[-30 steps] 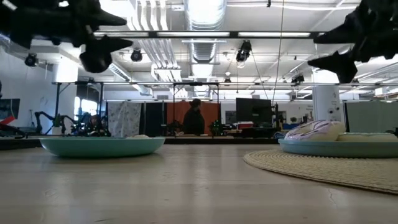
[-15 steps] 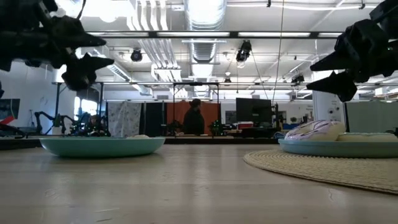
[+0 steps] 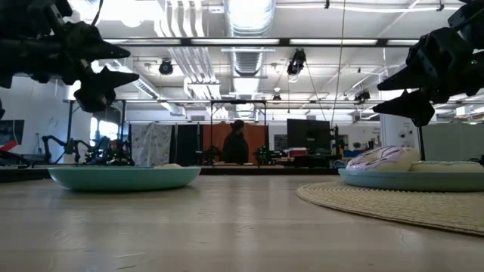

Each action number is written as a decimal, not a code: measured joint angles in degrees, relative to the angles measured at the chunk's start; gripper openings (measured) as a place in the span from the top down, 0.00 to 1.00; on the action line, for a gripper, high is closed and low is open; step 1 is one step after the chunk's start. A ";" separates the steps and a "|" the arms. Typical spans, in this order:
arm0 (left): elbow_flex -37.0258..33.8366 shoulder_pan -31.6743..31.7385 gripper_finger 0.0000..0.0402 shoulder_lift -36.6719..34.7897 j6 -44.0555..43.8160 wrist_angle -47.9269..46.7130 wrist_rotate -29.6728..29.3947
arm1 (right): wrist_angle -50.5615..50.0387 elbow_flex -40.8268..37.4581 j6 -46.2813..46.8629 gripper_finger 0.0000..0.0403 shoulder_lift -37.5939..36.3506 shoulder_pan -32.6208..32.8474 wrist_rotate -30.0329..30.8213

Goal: Pick & Place donuts
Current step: Return to Home Position

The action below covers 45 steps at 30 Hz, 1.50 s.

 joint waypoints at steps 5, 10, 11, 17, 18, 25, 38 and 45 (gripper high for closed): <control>-0.23 0.02 0.58 0.00 -0.43 -0.68 -1.49 | 0.02 0.00 0.00 0.27 0.00 0.00 0.00; -1.83 -0.02 0.58 -2.43 12.47 -0.70 -2.20 | 0.03 0.00 0.00 0.27 0.00 0.00 0.00; -2.13 -0.02 0.58 -3.17 13.86 -0.66 -2.54 | 0.00 0.00 0.00 0.27 -0.02 0.00 0.00; -3.22 0.12 0.58 -9.64 17.31 -4.78 -3.54 | 0.03 0.00 0.00 0.27 -0.02 0.00 0.00; -3.23 0.13 0.58 -10.72 17.88 -5.43 -3.54 | 0.02 0.00 0.00 0.27 -0.02 0.00 0.02; -3.25 0.25 0.58 -20.34 23.69 -15.58 -3.57 | 0.03 0.00 0.00 0.27 -0.02 0.00 0.01; -3.24 1.18 0.58 -20.57 21.10 -16.22 -3.29 | 0.05 0.00 0.00 0.27 -0.02 -0.02 0.02; -3.18 1.18 0.58 -19.84 20.99 -16.22 -3.30 | 0.05 0.00 -0.01 0.27 -0.04 -0.02 0.02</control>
